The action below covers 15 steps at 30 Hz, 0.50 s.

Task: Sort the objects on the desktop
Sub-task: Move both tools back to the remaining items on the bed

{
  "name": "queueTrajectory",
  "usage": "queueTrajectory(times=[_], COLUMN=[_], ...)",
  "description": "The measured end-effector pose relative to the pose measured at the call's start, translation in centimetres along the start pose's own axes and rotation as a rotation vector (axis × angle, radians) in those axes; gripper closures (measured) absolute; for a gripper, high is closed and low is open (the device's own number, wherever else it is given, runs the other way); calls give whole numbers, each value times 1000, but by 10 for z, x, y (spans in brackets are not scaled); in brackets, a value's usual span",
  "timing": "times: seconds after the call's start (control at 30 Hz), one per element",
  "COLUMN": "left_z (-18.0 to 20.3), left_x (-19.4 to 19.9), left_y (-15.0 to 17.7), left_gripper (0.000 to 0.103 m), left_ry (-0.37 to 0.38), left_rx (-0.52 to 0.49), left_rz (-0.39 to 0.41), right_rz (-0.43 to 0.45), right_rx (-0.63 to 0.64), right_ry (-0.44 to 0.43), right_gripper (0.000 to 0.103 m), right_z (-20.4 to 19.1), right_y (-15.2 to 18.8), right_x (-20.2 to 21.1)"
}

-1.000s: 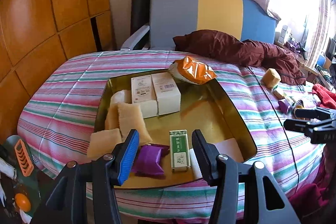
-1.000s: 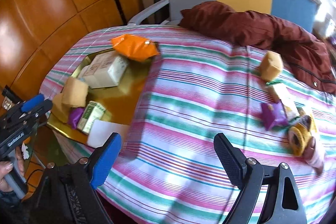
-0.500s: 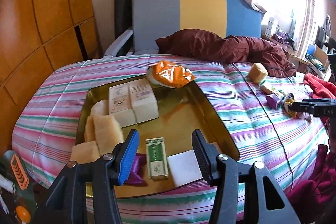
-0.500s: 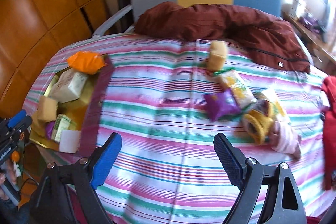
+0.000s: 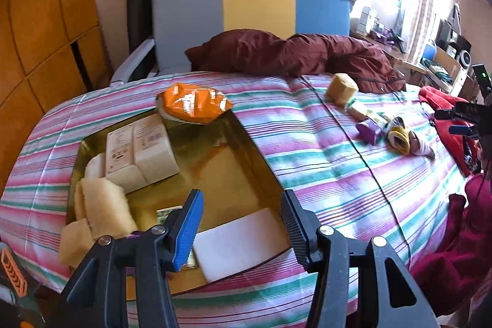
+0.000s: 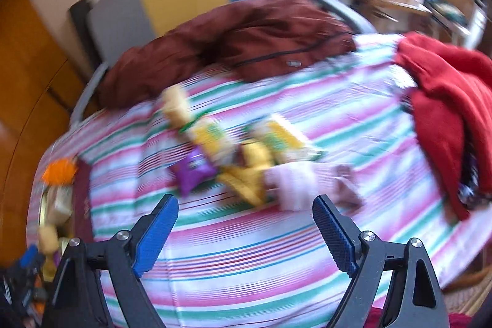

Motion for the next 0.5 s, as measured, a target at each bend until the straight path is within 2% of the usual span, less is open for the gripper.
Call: queueTrajectory(times=[0.13,0.23,0.37,0.5], left_z=[17,30,45,60], left_x=[-2,-4,-7,-10], left_y=[-2,-2,-1,-2], left_gripper=[50,50,50,50], left_ry=[33,52,78,104], left_rx=[-32,-64,-96,-124], left_rz=[-9,-15,-27,-35], right_rz=[20,19,-2,-60], right_rx=[-102,-125,-142,-146], right_ry=[7,27,31,42], right_gripper=[29,34,35,34], right_z=[35,47,57,61], right_y=[-9,-11,-9,-5], right_x=[2,-1,-9,-24])
Point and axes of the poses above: each gripper's, at about its wrist camera, not at the fingertips, and x roughly against the way its jaws point, z to its right, y to its underside, the point moved 8 cm from there along -x, roughly the way its jaws point, and after that the axes turned 13 degrees about -y, right-handed, at the moved point
